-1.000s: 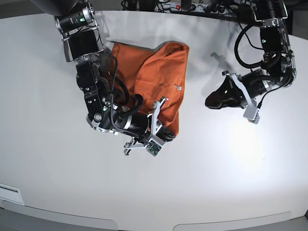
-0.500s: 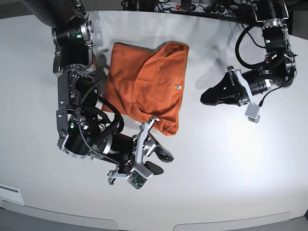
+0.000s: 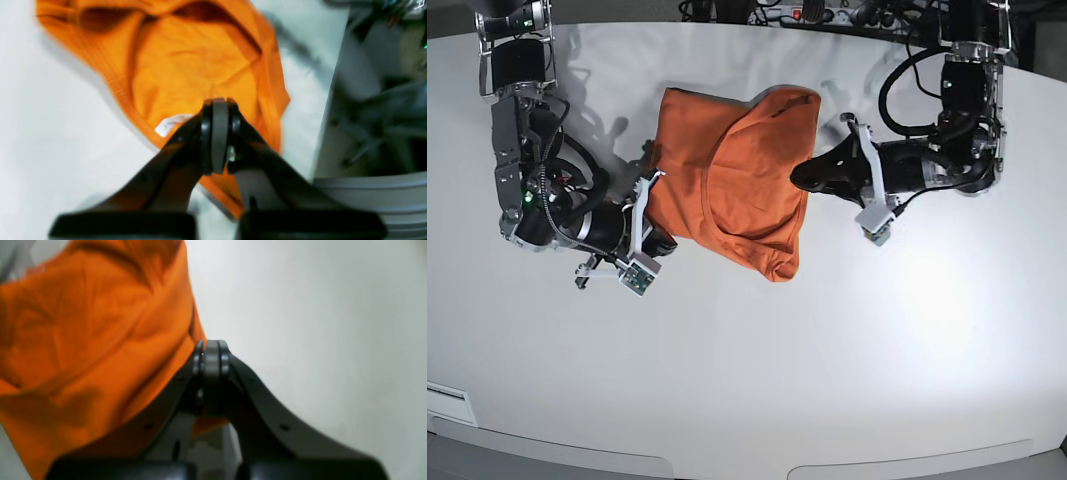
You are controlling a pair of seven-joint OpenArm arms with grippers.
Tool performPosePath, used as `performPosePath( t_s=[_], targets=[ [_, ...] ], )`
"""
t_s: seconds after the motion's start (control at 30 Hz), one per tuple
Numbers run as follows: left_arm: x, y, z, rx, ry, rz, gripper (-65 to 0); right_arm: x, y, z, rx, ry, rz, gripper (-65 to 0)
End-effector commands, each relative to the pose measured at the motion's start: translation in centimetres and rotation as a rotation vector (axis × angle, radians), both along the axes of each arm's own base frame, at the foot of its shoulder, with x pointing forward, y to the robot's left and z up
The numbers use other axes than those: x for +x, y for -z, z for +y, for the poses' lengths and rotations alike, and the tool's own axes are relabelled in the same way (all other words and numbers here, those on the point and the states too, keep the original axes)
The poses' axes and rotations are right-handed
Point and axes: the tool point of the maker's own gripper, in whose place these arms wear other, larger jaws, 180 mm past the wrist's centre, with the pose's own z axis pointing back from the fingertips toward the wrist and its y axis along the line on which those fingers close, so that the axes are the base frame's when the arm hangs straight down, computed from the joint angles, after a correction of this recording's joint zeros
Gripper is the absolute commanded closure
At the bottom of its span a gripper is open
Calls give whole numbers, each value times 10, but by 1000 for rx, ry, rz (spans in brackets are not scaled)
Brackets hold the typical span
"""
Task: Fold the T-shirt properly
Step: 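Grasp the bundle with both grippers and rotate it square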
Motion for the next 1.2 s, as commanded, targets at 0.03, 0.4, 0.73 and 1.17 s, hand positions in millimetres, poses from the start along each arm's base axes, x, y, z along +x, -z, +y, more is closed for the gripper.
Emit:
performPosePath(
  t_s=[0.03, 0.4, 0.73, 1.17],
  targets=[
    [5, -2, -7, 35, 23, -60, 0, -3, -4, -4, 20, -5, -19, 0],
    [6, 50, -28, 255, 121, -144, 0, -57, 43, -7, 21, -3, 136, 0],
    [55, 65, -36, 382, 223, -255, 0, -119, 81, -11, 18, -3, 306, 0],
    [115, -13, -96, 235, 226, -500, 0, -140, 70, -2, 18, 4, 276, 0]
  ],
)
